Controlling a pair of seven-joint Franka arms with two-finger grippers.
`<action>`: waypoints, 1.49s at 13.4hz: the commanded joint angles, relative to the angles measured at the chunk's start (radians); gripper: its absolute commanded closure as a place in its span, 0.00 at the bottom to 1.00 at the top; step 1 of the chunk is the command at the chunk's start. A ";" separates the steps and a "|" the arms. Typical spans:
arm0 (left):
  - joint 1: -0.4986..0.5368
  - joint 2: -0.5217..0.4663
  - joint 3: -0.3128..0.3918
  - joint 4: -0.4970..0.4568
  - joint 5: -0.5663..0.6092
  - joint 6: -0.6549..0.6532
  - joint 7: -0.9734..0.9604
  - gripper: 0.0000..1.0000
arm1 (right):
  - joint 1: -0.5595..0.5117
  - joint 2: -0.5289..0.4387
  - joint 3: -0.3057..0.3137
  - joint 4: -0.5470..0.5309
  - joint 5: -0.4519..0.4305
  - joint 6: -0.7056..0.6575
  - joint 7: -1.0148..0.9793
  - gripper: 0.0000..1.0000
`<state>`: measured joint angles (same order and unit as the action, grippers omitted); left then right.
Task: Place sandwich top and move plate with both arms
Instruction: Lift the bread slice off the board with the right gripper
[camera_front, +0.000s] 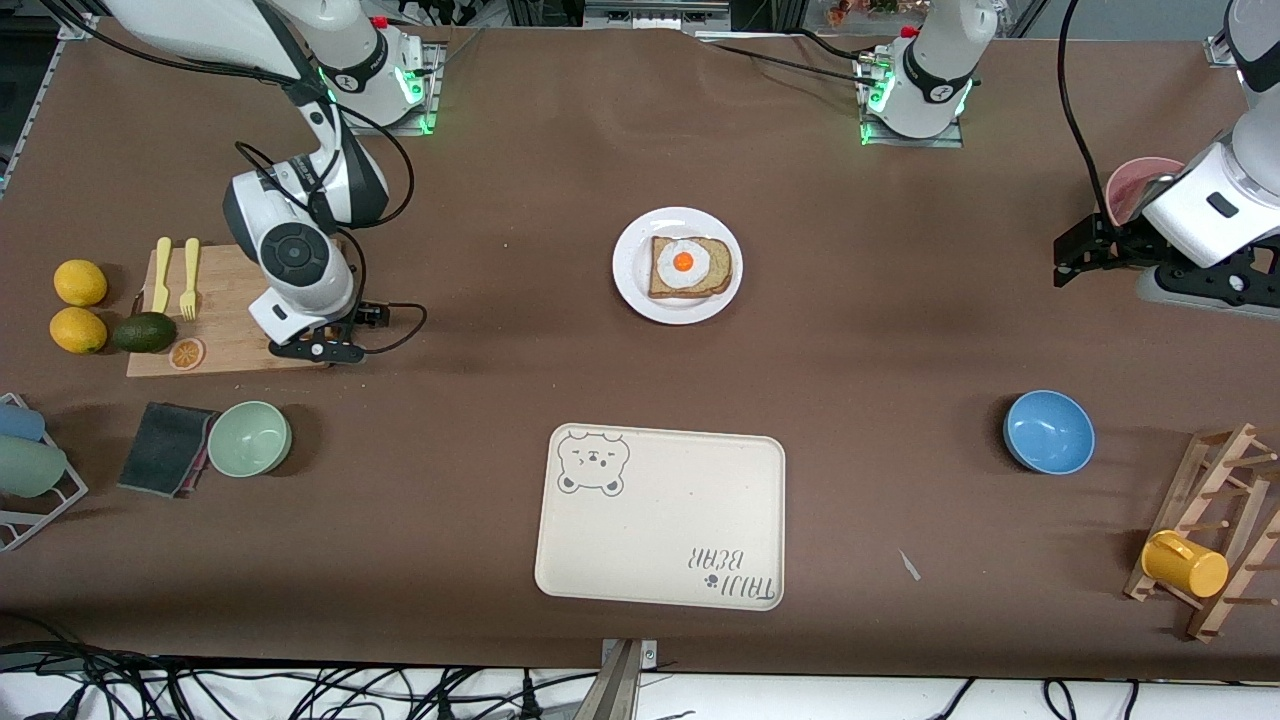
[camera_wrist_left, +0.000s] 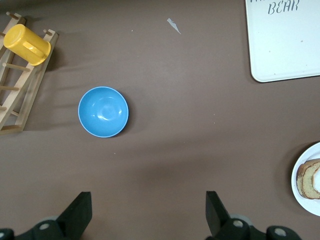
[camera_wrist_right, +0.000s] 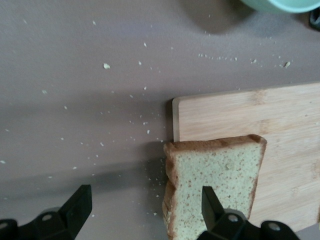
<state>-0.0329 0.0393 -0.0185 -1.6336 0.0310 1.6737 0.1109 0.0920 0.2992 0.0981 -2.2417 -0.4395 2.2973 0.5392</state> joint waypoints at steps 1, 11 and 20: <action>0.004 0.007 0.000 0.024 -0.010 -0.022 0.018 0.00 | -0.006 -0.017 0.005 -0.041 -0.033 0.027 0.024 0.07; 0.004 0.007 0.000 0.024 -0.010 -0.022 0.019 0.00 | -0.018 -0.019 -0.027 -0.124 -0.108 0.108 0.018 0.24; 0.004 0.007 0.000 0.024 -0.010 -0.022 0.021 0.00 | -0.020 -0.019 -0.031 -0.134 -0.113 0.114 0.016 0.63</action>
<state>-0.0329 0.0393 -0.0185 -1.6335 0.0310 1.6716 0.1109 0.0789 0.2986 0.0661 -2.3454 -0.5335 2.3872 0.5459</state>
